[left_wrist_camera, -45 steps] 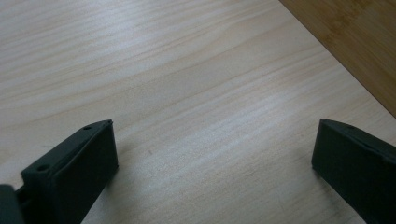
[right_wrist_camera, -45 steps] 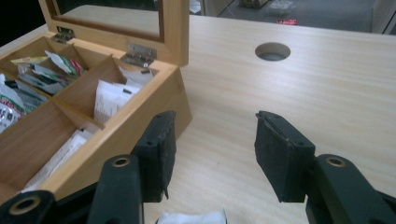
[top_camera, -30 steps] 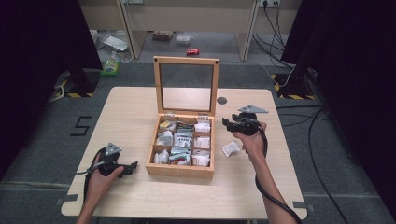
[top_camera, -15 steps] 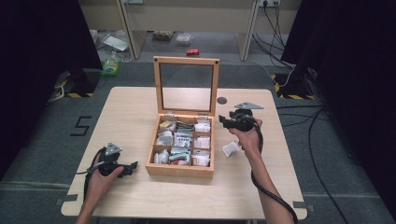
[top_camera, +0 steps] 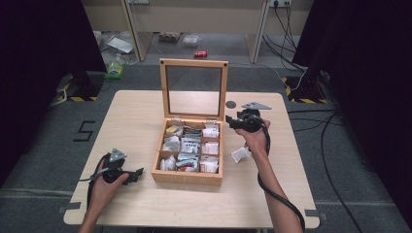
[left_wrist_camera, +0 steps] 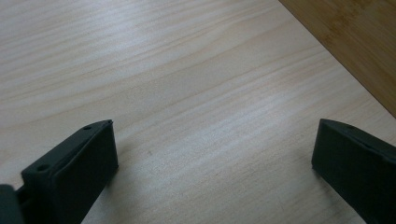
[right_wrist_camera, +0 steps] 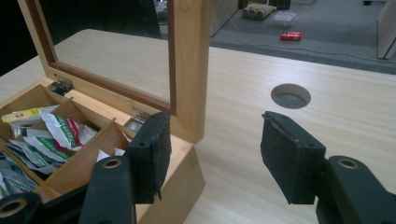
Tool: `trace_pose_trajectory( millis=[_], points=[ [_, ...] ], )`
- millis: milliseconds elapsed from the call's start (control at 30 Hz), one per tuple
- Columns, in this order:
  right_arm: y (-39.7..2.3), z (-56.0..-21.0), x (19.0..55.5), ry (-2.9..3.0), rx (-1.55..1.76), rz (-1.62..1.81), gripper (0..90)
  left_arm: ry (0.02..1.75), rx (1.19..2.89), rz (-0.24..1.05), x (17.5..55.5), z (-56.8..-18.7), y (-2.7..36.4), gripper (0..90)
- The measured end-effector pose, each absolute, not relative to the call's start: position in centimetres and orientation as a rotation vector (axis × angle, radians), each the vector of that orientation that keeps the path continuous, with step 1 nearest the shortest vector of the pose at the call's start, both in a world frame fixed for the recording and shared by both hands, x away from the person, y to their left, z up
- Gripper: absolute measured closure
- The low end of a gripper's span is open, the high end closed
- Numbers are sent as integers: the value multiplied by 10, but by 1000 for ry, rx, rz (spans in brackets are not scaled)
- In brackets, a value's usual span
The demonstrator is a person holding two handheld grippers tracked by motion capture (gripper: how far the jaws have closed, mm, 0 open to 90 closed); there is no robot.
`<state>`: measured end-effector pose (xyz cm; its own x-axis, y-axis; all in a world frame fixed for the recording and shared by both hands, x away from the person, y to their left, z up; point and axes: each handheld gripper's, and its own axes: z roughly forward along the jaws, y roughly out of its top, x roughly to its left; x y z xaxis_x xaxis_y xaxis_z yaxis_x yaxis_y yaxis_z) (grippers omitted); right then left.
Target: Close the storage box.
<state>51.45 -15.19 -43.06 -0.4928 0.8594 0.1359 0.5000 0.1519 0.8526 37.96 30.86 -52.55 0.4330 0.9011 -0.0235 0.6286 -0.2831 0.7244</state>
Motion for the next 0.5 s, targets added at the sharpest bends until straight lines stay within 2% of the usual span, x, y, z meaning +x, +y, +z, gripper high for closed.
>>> trace_pose_trajectory(
  millis=[500],
  points=[
    [-131,-425,536,2041,1248,1310,443,1284,2018,522,379,-526,308,0]
  ],
)
